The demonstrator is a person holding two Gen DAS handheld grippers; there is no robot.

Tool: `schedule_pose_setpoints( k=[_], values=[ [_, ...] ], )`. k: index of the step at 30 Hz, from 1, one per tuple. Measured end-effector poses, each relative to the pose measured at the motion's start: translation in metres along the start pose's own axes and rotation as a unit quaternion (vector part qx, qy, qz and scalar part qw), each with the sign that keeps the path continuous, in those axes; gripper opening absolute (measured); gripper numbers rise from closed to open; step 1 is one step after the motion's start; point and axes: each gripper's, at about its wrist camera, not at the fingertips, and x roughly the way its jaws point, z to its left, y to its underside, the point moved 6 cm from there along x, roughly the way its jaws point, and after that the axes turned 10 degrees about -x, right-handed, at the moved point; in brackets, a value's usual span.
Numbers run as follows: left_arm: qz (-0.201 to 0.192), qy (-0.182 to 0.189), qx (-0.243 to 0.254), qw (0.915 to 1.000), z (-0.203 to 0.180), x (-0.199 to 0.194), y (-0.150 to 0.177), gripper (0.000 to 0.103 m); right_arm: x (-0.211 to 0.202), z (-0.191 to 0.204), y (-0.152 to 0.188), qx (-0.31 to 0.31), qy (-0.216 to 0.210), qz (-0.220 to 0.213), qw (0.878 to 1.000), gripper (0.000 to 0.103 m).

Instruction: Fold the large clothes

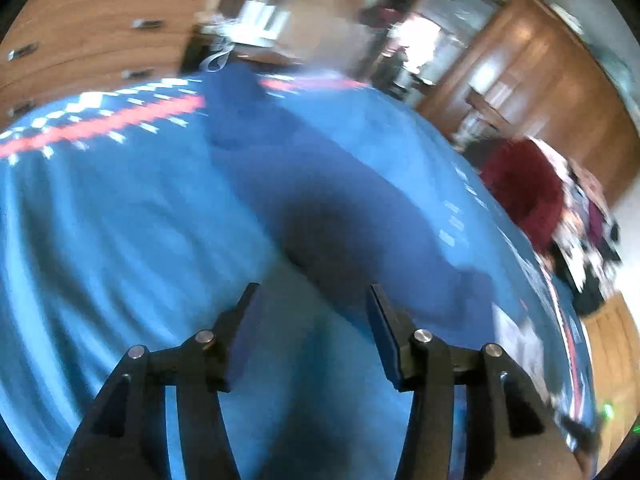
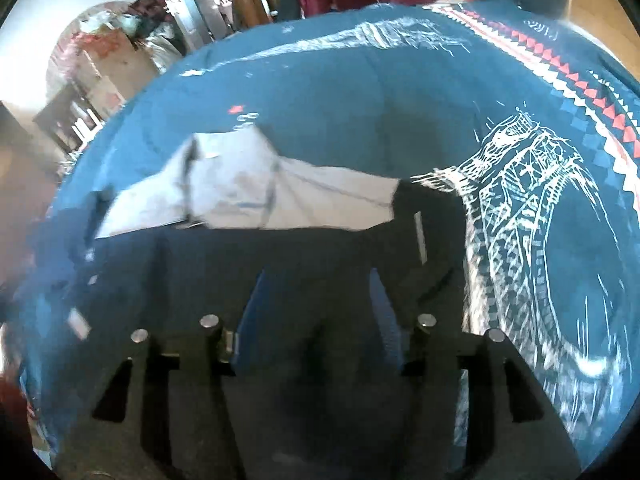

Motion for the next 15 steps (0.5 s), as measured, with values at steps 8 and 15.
schedule_pose_setpoints(
  k=[8, 15],
  values=[
    [-0.025, -0.019, -0.041, 0.9987, 0.036, 0.067, -0.097, 0.057, -0.016, 0.062, 0.021, 0.004, -0.035, -0.009, 0.999, 0.056],
    [-0.027, -0.02, 0.003, 0.9994, 0.001, 0.089, -0.114, 0.006, -0.018, 0.081, 0.034, 0.028, -0.056, -0.013, 0.998, 0.051]
  ],
)
